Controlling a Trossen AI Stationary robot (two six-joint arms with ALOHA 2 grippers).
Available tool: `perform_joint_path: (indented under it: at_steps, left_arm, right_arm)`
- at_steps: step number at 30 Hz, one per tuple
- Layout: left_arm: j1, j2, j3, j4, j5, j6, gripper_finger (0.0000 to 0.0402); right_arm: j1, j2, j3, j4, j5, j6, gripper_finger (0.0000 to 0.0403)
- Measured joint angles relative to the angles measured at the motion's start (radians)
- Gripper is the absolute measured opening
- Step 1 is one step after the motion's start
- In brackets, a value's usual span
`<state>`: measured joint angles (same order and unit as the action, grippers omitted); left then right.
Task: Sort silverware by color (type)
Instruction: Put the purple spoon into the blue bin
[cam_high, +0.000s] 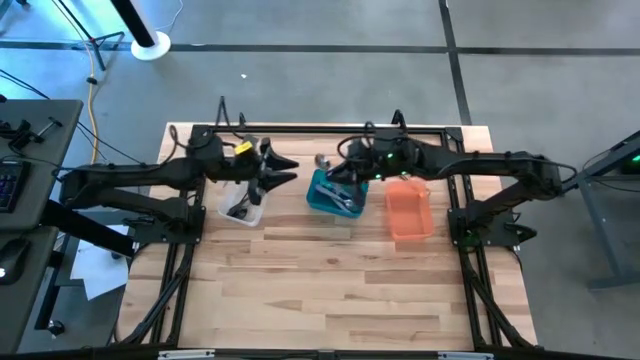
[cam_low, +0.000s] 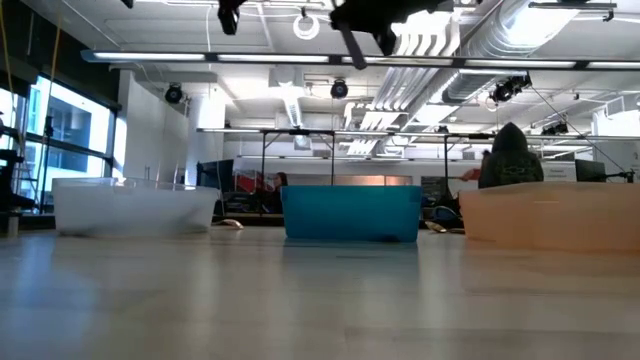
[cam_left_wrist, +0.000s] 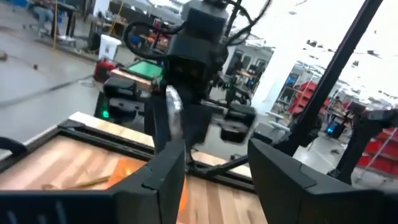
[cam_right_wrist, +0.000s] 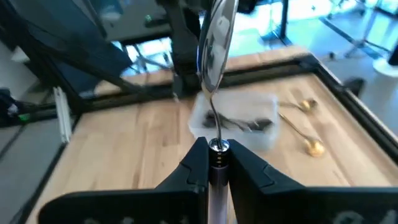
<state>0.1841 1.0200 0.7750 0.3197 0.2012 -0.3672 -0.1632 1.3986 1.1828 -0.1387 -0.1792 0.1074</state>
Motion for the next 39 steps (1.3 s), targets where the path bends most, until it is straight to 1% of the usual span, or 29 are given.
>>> perform_joint_path:
  at_steps: [1,5,8,13,16,19,22,29,39]
  left_arm:
    - [0.000,-0.020,-0.001,-0.019,0.000,0.017,0.0165]
    - [0.000,-0.082,-0.016,-0.008,-0.015,0.064,0.0165]
    - [0.000,-0.115,-0.039,-0.006,-0.057,0.067,0.0165]
    - [0.000,-0.167,-0.105,0.025,-0.091,0.055,0.0165]
    - [0.000,-0.190,-0.136,0.065,-0.092,0.042,0.0165]
    - [0.000,-0.198,-0.145,0.063,-0.092,0.059,0.0165]
    - [0.000,-0.198,-0.145,0.070,-0.092,0.081,0.0165]
    - [0.000,-0.198,-0.145,0.068,-0.110,0.082,0.0165]
    - [0.000,-0.198,-0.145,0.067,-0.113,0.083,0.0165]
  right_arm:
    - [-0.006,-0.020,0.000,-0.036,0.005,-0.009,0.0020]
    - [-0.027,-0.104,-0.002,-0.153,0.026,-0.037,0.0020]
    - [-0.029,-0.175,-0.049,-0.150,0.062,-0.035,0.0020]
    - [-0.021,-0.332,-0.226,-0.041,0.128,0.041,0.0020]
    - [-0.008,-0.416,-0.336,0.074,0.134,0.094,0.0020]
    - [-0.004,-0.463,-0.409,0.145,0.134,0.133,0.0020]
    - [-0.004,-0.474,-0.443,0.192,0.135,0.147,0.0020]
    - [-0.004,-0.457,-0.446,0.218,0.134,0.130,0.0020]
    - [-0.004,-0.456,-0.446,0.206,0.121,0.146,0.0020]
